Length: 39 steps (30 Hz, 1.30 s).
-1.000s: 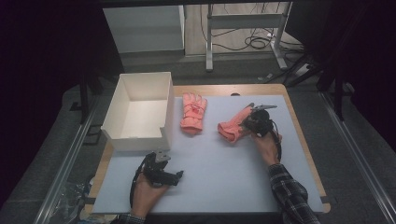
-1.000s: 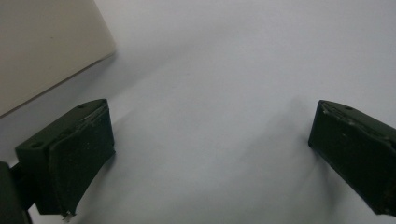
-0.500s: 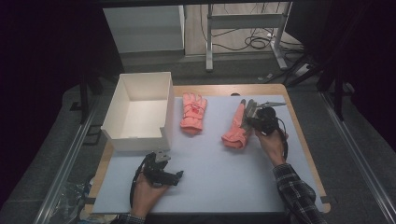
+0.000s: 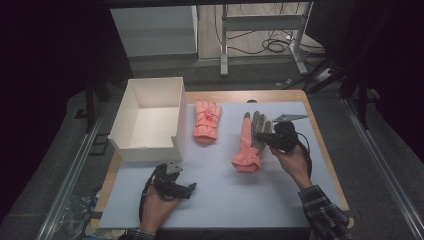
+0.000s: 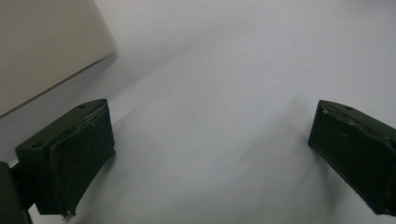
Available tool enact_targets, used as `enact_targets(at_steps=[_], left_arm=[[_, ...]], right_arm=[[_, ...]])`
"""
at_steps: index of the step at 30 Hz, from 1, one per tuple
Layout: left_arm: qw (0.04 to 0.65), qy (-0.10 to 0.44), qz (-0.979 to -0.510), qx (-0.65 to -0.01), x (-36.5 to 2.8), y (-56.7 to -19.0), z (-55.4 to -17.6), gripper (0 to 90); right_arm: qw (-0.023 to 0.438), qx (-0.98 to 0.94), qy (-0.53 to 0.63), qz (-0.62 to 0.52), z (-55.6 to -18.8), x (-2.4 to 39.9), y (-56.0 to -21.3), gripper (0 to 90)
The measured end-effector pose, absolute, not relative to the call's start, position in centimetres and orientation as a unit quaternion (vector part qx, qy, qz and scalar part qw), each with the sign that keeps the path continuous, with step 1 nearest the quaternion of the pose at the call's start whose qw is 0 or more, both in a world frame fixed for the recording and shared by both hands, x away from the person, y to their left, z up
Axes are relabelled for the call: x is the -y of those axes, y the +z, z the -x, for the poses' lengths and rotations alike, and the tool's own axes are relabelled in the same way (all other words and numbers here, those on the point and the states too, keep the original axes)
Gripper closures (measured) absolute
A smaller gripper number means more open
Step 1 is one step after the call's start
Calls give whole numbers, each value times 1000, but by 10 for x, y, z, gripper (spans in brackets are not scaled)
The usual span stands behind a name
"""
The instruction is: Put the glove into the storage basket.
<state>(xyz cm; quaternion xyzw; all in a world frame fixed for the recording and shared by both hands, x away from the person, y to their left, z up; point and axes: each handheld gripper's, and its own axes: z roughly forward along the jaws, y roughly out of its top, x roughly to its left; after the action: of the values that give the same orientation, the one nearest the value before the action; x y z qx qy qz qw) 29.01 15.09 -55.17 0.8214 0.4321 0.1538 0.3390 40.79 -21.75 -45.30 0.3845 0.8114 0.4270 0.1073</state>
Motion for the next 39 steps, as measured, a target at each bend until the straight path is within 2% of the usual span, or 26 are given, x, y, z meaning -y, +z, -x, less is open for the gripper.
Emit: enact_targets(at_steps=[9, 19, 26, 39], left_arm=[[339, 154, -821, -432, -151, -552, -290, 1], [339, 154, -821, -432, -151, -552, -290, 1], [339, 154, -821, -432, -151, -552, -290, 1], [339, 154, -821, -432, -151, -552, -290, 1]], right_arm=[[56, -837, 433, -330, -372, 202, -463, 889], [39, -857, 409, -311, -369, 194, -495, 887], [39, -861, 401, -310, -373, 197, -504, 856], [75, -863, 402, -298, -374, 198, -487, 710]])
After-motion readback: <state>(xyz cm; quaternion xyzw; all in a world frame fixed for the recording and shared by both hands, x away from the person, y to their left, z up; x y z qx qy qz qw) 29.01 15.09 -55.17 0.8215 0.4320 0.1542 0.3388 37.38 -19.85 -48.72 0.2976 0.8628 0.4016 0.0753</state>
